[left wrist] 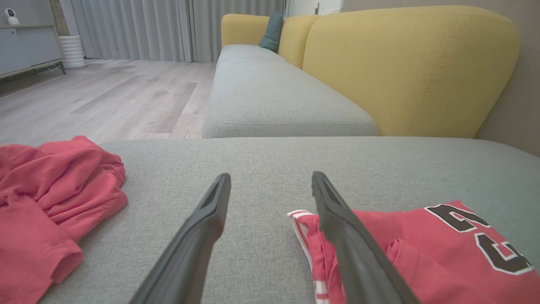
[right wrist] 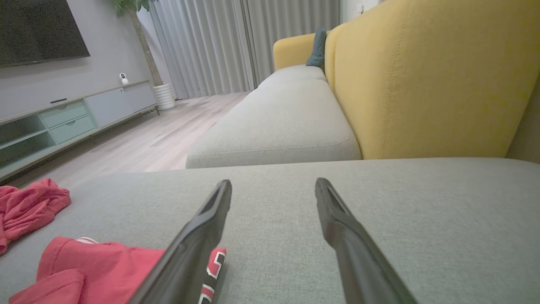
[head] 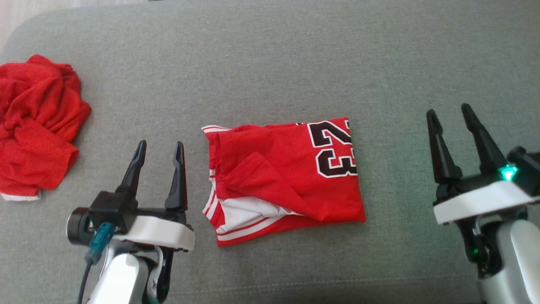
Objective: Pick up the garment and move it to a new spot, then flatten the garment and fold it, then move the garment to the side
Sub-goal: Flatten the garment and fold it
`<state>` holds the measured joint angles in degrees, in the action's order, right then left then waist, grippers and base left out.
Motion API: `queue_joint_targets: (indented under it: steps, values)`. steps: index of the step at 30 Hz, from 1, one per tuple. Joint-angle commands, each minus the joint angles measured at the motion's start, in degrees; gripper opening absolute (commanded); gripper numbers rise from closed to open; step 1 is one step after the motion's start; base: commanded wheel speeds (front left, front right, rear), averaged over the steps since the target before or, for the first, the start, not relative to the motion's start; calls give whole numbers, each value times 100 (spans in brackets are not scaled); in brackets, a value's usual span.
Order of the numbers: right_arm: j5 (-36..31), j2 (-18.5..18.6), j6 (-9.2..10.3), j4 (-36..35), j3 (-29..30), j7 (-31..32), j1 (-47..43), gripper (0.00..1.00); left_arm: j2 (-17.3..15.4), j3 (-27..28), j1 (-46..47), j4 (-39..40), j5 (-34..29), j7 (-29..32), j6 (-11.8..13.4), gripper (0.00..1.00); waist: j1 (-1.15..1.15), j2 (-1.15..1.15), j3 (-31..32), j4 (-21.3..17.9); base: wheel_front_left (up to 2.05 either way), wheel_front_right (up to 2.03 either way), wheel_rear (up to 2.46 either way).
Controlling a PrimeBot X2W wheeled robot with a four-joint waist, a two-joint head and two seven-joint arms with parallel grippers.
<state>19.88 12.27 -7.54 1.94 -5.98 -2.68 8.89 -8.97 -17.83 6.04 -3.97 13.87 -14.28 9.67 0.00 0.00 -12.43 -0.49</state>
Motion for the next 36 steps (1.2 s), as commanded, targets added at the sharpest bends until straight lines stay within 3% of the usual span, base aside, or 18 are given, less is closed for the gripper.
queue_joint_targets:
  steps: [1,13,32,33,34,36]
  values:
    - [-78,-32,5,-300,-46,49,-2,100,-121,203,119,193,50,-38,56,100,0,0,3,-25,0,0,0]
    - [-305,-330,5,-866,159,372,-576,100,-240,202,118,236,55,21,93,100,0,0,60,-134,0,0,0]
    - [-323,-373,5,-820,82,486,-572,100,-302,160,128,315,89,53,166,100,0,0,6,-151,0,0,0]
    - [-321,-362,5,-781,44,500,-532,66,-304,157,143,321,89,53,167,100,0,0,-18,-144,0,0,0]
    - [-290,-341,5,-661,-104,537,-429,0,-304,145,185,327,86,50,163,100,0,0,-57,-121,0,0,0]
    - [-249,-318,5,-488,-340,566,-294,0,-299,128,235,325,83,47,157,100,0,0,-99,-86,0,0,0]
